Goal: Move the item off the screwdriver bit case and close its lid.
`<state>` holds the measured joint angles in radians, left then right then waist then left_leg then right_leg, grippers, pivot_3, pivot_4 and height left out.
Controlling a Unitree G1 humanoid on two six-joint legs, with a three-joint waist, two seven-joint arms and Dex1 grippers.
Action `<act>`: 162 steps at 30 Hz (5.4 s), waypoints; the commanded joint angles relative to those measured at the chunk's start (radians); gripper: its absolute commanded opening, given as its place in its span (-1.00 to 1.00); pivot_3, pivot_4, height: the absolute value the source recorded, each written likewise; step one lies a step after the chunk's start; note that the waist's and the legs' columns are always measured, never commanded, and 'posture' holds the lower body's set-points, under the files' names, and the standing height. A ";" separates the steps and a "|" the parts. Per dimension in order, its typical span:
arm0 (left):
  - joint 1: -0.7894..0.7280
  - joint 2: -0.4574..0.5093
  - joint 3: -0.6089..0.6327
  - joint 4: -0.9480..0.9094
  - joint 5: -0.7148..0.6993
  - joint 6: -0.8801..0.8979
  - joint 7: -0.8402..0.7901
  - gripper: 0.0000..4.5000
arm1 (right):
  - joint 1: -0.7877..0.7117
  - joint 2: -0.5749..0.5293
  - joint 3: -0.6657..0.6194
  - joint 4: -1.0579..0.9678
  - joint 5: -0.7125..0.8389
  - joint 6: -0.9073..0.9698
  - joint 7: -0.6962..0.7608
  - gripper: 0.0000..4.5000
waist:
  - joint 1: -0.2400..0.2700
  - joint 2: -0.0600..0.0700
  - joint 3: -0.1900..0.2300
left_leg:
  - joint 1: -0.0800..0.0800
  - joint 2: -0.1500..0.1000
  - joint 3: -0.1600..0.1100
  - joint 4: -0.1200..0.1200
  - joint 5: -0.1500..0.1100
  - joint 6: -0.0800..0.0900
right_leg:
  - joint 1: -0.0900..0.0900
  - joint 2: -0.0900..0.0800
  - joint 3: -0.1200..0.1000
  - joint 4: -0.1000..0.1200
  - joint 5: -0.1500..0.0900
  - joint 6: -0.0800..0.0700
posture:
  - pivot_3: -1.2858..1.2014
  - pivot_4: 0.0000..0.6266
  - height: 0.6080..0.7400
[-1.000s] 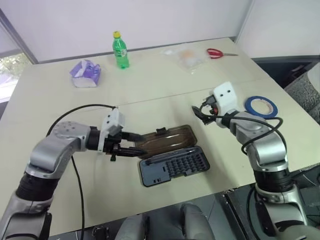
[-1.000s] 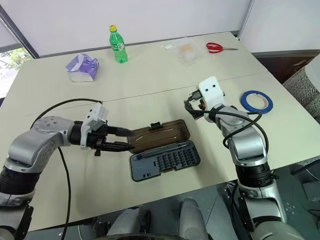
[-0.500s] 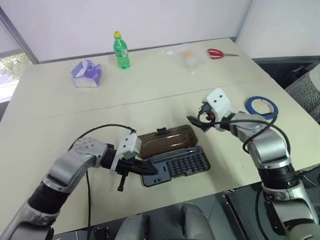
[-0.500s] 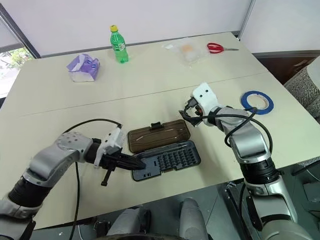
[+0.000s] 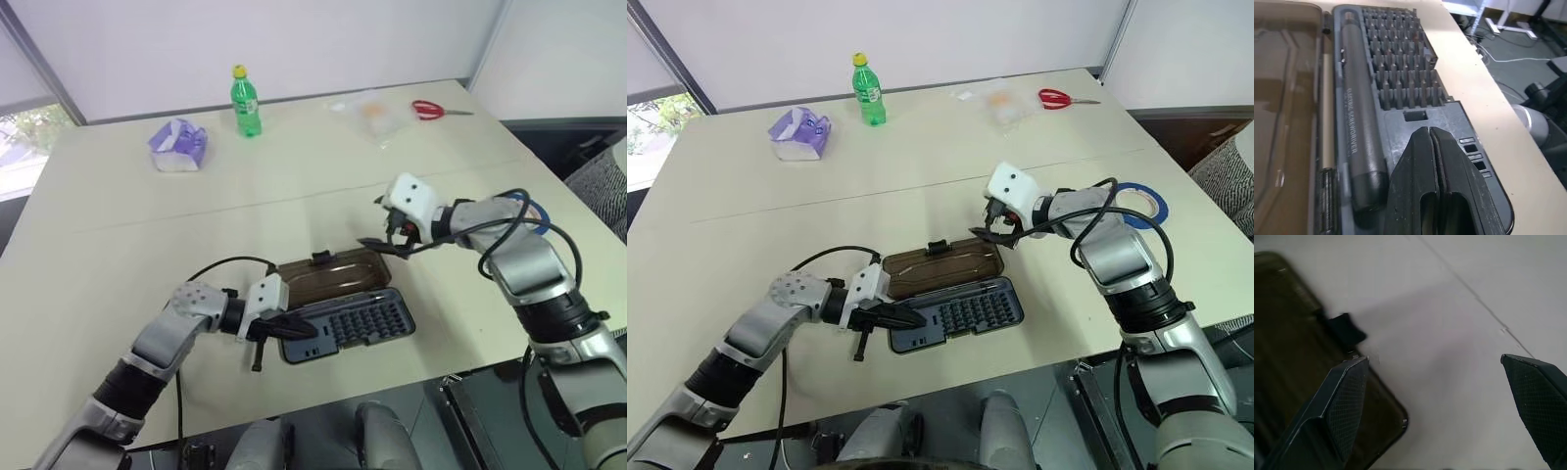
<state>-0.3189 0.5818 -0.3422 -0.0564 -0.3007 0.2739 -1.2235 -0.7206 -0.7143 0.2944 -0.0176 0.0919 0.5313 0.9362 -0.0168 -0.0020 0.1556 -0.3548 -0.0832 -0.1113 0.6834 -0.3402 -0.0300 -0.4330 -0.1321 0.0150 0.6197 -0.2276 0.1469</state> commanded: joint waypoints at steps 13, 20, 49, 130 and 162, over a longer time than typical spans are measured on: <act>0.059 0.028 0.011 0.051 0.068 0.002 0.068 -0.99 | -0.224 0.170 0.072 0.560 -0.098 -0.357 0.195 1.00 | 0.002 0.000 0.000 | 0.002 0.001 -0.001 0.000 0.000 0.000 | 0.002 0.000 -0.001 -0.002 0.000 0.000 | 0.03 -0.52 1.00; 0.078 0.049 0.037 0.019 0.057 0.015 0.087 -0.99 | -0.287 0.233 0.066 0.808 -0.161 -0.484 0.172 1.00 | -0.004 0.001 -0.001 | 0.002 0.002 -0.001 0.000 0.000 0.000 | 0.002 0.001 0.000 -0.001 0.000 0.000 | 0.03 -0.52 1.00; 0.100 0.072 0.097 0.002 0.040 0.023 0.142 -1.00 | -0.288 0.313 0.101 0.987 -0.291 -0.621 0.293 -0.99 | -0.022 0.001 -0.006 | 0.010 0.008 -0.001 -0.004 0.000 -0.001 | 0.008 0.007 0.001 -0.001 0.001 -0.002 | 0.03 -0.52 1.00; -0.138 0.138 0.149 -0.103 -0.308 0.511 -0.116 -1.00 | 0.107 -0.183 -0.299 -0.387 0.017 0.085 0.146 0.70 | 0.005 0.001 -0.003 | -0.011 0.007 -0.001 -0.001 0.000 -0.001 | -0.010 0.006 0.001 -0.004 0.001 -0.002 | 0.03 -0.52 1.00; -0.210 0.066 0.257 -0.019 -0.349 0.559 0.026 -1.00 | 0.380 -0.033 -0.350 -0.615 0.493 0.397 0.044 -0.14 | 0.019 0.000 -0.002 | -0.002 0.008 -0.002 -0.001 -0.002 0.002 | -0.001 0.005 0.000 -0.006 0.001 -0.001 | 0.03 -0.52 1.00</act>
<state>-0.5203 0.6426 -0.1018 -0.0787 -0.6432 0.8222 -1.2097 -0.3526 -0.7536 -0.0573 -0.5863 0.5449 0.9325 0.9812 0.0024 -0.0018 0.1536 -0.3572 -0.0754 -0.1134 0.6822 -0.3423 -0.0279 -0.4339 -0.1267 0.0144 0.6140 -0.2267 0.1454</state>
